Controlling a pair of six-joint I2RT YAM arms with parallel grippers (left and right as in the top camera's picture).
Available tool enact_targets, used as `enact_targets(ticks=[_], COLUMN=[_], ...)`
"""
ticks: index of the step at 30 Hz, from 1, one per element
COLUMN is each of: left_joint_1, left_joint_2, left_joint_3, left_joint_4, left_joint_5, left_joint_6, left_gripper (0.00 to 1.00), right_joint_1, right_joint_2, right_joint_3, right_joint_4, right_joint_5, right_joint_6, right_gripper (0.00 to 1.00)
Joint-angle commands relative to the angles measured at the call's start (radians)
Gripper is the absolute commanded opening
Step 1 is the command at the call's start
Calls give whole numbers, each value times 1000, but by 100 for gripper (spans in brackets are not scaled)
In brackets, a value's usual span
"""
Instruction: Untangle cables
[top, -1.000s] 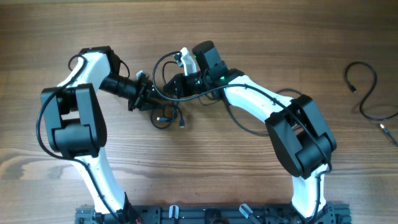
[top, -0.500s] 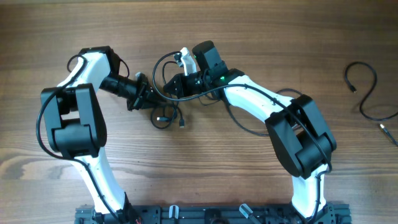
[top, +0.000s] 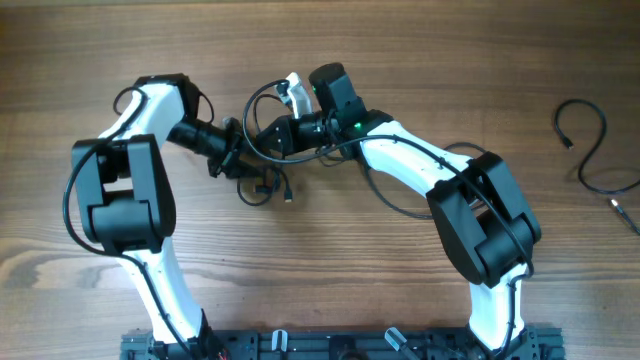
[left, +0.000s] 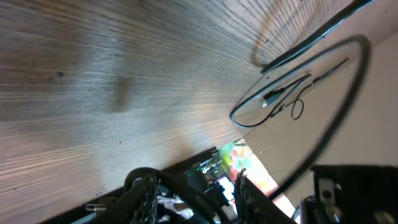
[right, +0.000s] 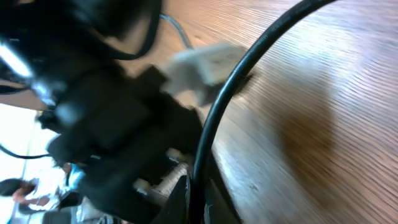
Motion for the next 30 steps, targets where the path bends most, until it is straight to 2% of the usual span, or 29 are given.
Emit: enact_targets(ticks=[1, 4, 11, 13, 18, 24, 30], left_joint_1=[-21, -22, -20, -20, -19, -19, -19], left_joint_2=[7, 7, 7, 7, 7, 7, 7], left_joint_3=[-1, -1, -1, -1, -1, -1, -1], left_joint_4=[11, 10, 6, -5, -66, -100, -98], left_joint_5=[-4, -4, -4, -3, 31, 45, 138], left_joint_6=[-42, -43, -43, -43, -43, -44, -44], left_gripper=[36, 32, 34, 42, 54, 49, 43], right_joint_1=[0, 0, 0, 0, 0, 0, 0], right_joint_2=[-23, -23, -23, -23, -23, -23, -23], right_joint_3=[3, 3, 3, 3, 3, 3, 3], right_joint_4=[23, 21, 21, 21, 21, 18, 13], right_joint_5=[-78, -47, -44, -44, -40, -40, -40], right_joint_6=[3, -2, -26, -26, -26, -26, -26], right_gripper=[5, 5, 5, 5, 5, 5, 5])
